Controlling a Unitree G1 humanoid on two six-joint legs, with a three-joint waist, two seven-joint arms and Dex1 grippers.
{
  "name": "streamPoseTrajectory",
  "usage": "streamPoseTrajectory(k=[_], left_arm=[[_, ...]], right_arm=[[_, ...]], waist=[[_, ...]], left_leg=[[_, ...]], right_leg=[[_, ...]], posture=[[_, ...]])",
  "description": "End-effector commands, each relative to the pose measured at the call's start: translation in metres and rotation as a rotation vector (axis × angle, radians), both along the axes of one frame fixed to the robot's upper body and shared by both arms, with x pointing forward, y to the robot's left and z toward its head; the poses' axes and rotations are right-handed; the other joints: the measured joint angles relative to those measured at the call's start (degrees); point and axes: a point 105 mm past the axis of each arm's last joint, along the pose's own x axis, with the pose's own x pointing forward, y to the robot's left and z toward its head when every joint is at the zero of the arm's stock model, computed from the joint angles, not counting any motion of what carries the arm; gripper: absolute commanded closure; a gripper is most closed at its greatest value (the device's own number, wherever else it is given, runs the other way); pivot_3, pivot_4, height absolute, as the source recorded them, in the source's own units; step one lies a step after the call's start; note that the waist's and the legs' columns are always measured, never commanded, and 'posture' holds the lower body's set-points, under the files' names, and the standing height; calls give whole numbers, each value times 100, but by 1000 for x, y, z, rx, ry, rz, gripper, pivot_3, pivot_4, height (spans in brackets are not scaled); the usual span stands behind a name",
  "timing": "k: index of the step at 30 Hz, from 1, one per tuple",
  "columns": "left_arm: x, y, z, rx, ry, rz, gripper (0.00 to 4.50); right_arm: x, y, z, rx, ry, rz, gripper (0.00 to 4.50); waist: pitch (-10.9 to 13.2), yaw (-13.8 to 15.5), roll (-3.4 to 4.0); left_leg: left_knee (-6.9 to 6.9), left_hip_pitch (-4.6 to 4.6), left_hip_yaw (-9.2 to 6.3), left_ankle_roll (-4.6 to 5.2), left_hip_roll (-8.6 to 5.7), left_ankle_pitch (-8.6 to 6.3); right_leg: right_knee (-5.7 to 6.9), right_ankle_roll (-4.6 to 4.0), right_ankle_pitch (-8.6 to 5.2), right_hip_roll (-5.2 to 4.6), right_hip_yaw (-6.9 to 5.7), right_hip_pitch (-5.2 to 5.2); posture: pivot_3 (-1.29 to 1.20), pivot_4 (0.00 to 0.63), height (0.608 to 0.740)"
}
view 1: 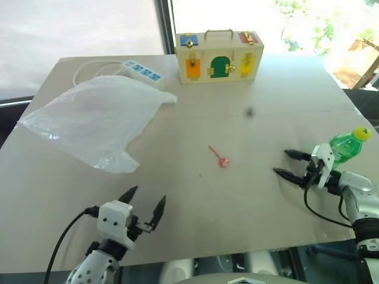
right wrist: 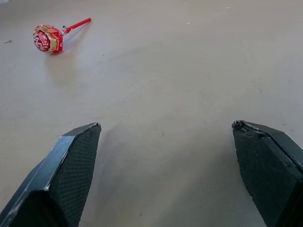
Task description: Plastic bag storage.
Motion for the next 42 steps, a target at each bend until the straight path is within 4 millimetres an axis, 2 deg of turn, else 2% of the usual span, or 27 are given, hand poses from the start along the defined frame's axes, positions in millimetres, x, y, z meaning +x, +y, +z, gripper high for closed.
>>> streamPoseTrajectory(k=[1, 13, 21, 27, 35, 42], left_arm=[[0, -1, 8, 2, -40, -7, 72], [2, -4, 13, -8, -54, -16, 72], [3, -4, 14, -9, -58, -15, 72], [2, -3, 14, -6, -61, -12, 72], [9, 8, 28, -18, -130, 94, 72], [18, 27, 41, 52, -235, 276, 72]], right_arm=[[-2, -7, 10, -11, -48, -10, 2], [-4, 3, 12, -7, -63, 20, 2], [-17, 29, 10, -30, -71, 150, 2], [-18, 30, 9, -25, -69, 148, 2], [-19, 33, 9, -12, -74, 154, 2], [-35, 55, 27, 66, -92, 288, 2]], waist=[[0, 1, 0], [1, -15, 2], [1, -10, 2], [1, -13, 3], [1, -14, 3], [1, -12, 3]], left_leg=[[1, 0, 0, 0, 0, 0], [39, 10, -2, -1, 3, 1], [41, 9, -1, -1, 4, 1], [47, 9, -2, -2, 5, 1], [49, 9, -2, -1, 5, 1], [52, 9, -3, -1, 5, 1]], right_leg=[[2, 0, 0, 0, 0, 0], [67, 4, -4, 4, 12, -7], [68, 4, -4, 6, 14, -7], [70, 4, -4, 6, 14, -7], [72, 4, -3, 7, 14, -6], [73, 4, -3, 12, 14, -4]], posture=[[0, 150, 740], [0, 150, 740], [0, 150, 740], [0, 150, 740], [0, 150, 740], [0, 150, 740]])
